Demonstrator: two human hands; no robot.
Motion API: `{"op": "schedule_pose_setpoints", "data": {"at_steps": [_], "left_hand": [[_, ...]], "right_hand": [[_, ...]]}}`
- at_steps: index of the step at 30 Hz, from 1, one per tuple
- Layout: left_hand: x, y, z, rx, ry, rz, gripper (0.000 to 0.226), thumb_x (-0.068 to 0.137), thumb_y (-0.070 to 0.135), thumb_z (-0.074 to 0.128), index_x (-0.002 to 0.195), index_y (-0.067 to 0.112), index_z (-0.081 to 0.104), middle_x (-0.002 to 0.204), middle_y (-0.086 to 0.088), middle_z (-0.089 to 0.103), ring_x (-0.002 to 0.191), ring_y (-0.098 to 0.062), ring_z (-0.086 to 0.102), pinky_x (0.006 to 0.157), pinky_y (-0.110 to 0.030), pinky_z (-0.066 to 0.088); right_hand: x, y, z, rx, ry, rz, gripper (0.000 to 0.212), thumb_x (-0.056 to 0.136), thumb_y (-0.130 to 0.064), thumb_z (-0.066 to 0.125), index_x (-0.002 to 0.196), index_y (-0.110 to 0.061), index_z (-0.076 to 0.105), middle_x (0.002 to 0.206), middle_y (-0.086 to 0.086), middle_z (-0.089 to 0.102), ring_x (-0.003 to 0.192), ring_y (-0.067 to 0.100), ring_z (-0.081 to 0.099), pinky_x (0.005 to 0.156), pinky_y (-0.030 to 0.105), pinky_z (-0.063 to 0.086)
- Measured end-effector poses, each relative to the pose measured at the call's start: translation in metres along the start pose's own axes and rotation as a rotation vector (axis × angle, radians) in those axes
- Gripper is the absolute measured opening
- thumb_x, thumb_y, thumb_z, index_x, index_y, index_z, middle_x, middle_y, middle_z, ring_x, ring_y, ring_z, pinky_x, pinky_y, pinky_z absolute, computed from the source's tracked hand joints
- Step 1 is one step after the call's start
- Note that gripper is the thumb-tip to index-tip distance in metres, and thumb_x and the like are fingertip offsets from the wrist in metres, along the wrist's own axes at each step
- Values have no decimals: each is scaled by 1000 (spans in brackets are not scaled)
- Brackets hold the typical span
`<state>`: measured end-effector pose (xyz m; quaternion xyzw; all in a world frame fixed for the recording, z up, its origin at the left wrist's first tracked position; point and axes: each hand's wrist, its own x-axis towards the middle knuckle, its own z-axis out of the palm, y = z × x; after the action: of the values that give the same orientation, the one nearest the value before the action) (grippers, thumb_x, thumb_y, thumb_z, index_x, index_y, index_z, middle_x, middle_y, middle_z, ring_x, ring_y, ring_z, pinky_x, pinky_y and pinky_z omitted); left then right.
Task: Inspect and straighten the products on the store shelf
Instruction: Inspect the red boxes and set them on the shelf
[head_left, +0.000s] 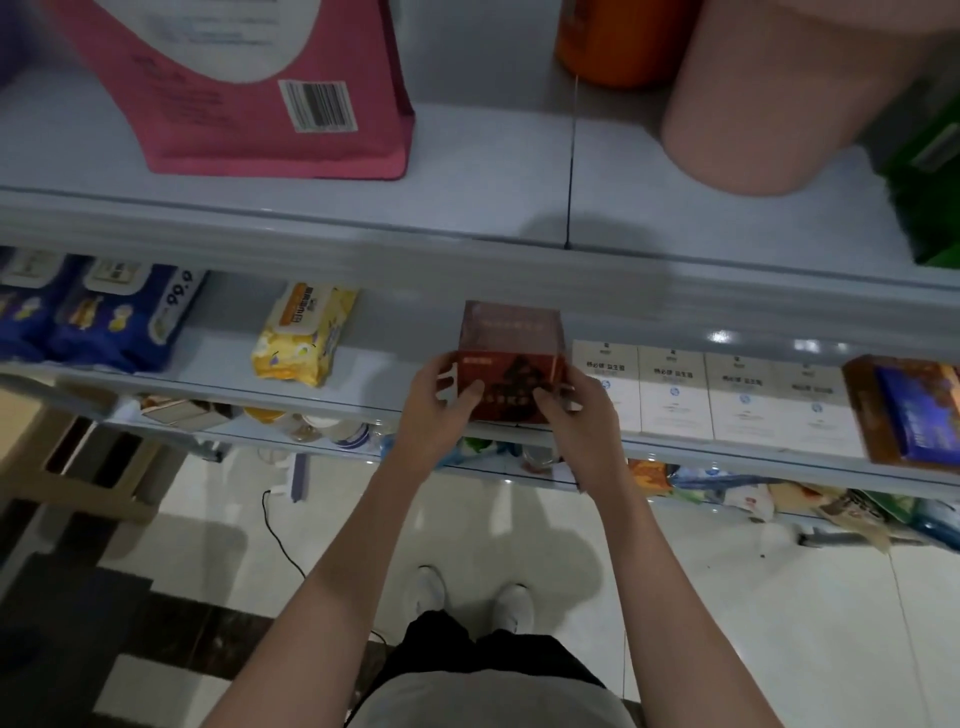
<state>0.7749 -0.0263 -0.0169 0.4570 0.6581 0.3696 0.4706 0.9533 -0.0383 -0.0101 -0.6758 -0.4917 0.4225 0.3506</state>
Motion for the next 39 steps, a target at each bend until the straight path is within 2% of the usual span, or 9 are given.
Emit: {"op": "schedule_pose_setpoints", "data": {"at_steps": [5, 10, 13, 16, 19, 23, 30, 34, 39], "left_hand": [[-25, 3, -6, -81, 43, 81, 46, 94, 22, 73, 135, 24, 53, 131, 6, 62, 128, -14, 56, 109, -48, 48], [-60, 8, -12, -235, 74, 156, 54, 89, 32, 74, 136, 26, 49, 130, 0, 63, 123, -15, 62, 100, -47, 56], [-75, 8, -18, -209, 80, 186, 54, 91, 32, 74, 139, 30, 48, 128, 1, 64, 120, -14, 63, 94, -42, 59], [-88, 10, -27, -189, 85, 214, 49, 96, 13, 69, 138, 30, 51, 120, 8, 64, 112, -6, 64, 86, -25, 59], [-98, 13, -39, -186, 94, 224, 51, 97, 8, 67, 141, 26, 49, 118, 10, 65, 106, 4, 64, 77, -15, 55], [-103, 14, -58, -186, 87, 246, 41, 95, 20, 70, 133, 22, 55, 128, 5, 62, 114, -2, 61, 79, -16, 56], [-103, 9, -82, -128, 55, 298, 66, 81, 57, 75, 137, 27, 58, 136, 2, 57, 122, -4, 59, 92, -28, 57], [-102, 6, -92, -119, 38, 323, 55, 85, 40, 78, 134, 25, 58, 135, 2, 54, 117, 0, 58, 90, -22, 56], [-101, 2, -101, -189, 11, 270, 53, 90, 27, 75, 137, 18, 53, 129, 9, 60, 116, 2, 59, 86, -15, 54]], "right_hand": [[-28, -1, 1, 149, 47, -95, 44, 88, -52, 64, 128, -34, 67, 121, -8, 69, 121, 20, 61, 101, 52, 53], [-64, -3, -1, 354, 17, -104, 44, 98, -24, 70, 139, -29, 56, 140, -9, 59, 135, 9, 51, 107, 37, 53], [-81, -4, 1, 416, -26, -129, 49, 99, -26, 68, 145, -35, 52, 144, -10, 56, 139, 10, 50, 100, 33, 56], [-94, -9, 5, 392, 9, -162, 51, 97, -45, 66, 145, -44, 52, 140, -15, 57, 137, 18, 51, 104, 43, 54], [-103, -16, 8, 436, 9, -167, 43, 103, -32, 63, 145, -36, 53, 133, -18, 62, 128, 7, 58, 100, 37, 57], [-112, -30, 17, 532, 2, -136, 34, 104, -15, 57, 136, -26, 53, 112, -23, 70, 105, -6, 66, 80, 16, 55], [-121, -36, 42, 498, 107, -90, 28, 105, -32, 54, 133, -32, 55, 127, -7, 65, 111, 0, 64, 85, 17, 56], [-125, -39, 52, 497, 113, -81, 21, 107, -30, 50, 127, -38, 55, 124, -4, 66, 105, -6, 65, 80, 11, 53], [-128, -46, 60, 487, 112, -106, 26, 106, -24, 55, 127, -39, 58, 128, -7, 65, 119, 10, 63, 87, 20, 57]]}}
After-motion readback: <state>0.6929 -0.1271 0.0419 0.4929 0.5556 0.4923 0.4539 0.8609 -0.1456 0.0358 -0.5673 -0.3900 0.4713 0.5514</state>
